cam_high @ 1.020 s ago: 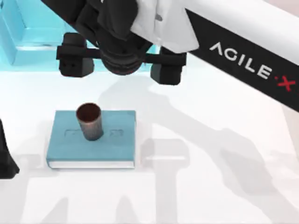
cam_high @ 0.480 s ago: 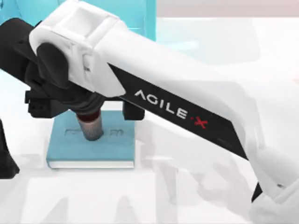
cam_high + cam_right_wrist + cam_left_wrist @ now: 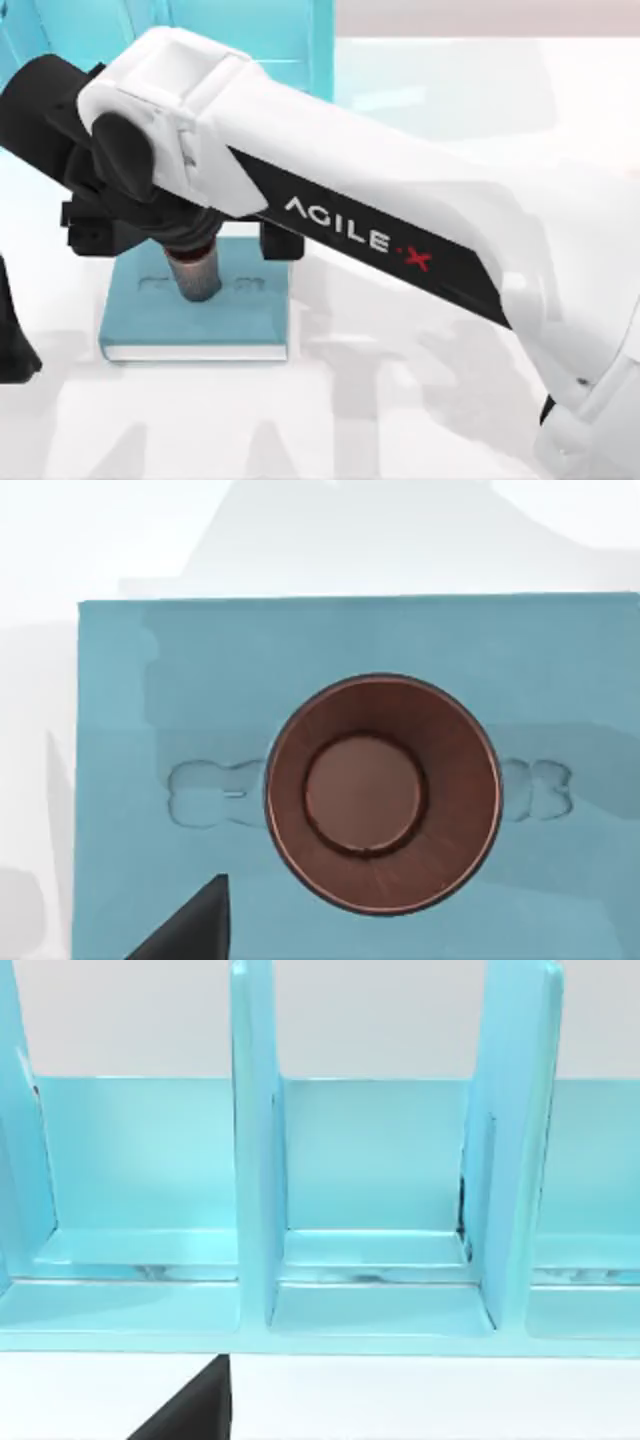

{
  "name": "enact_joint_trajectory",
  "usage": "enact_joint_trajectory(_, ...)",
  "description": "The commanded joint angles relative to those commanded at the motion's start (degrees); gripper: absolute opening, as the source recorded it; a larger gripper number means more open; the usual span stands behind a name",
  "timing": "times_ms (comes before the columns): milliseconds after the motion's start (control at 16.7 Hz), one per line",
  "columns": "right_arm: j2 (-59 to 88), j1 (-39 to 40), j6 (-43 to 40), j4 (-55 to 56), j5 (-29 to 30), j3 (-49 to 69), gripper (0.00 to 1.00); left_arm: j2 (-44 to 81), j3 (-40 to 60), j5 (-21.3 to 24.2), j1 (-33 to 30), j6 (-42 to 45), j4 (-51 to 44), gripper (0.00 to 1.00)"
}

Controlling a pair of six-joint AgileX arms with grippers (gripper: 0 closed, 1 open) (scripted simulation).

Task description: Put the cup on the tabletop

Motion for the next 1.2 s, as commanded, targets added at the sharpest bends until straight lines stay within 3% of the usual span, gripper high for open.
enact_joint_trajectory(300,1.4,-2.6,-2.7,12.2,-0.7,-9.4,1.00,0.0,0.0,0.0,0.0,0.0,0.0,1.00)
enact_joint_trajectory(660,1.6,-3.0,-3.2,14.1,-0.8,-11.1,1.00,0.0,0.0,0.0,0.0,0.0,0.0,1.00)
enact_joint_trajectory(1200,1.6,-3.0,-3.2,14.1,-0.8,-11.1,0.32,0.0,0.0,0.0,0.0,0.0,0.0,1.00)
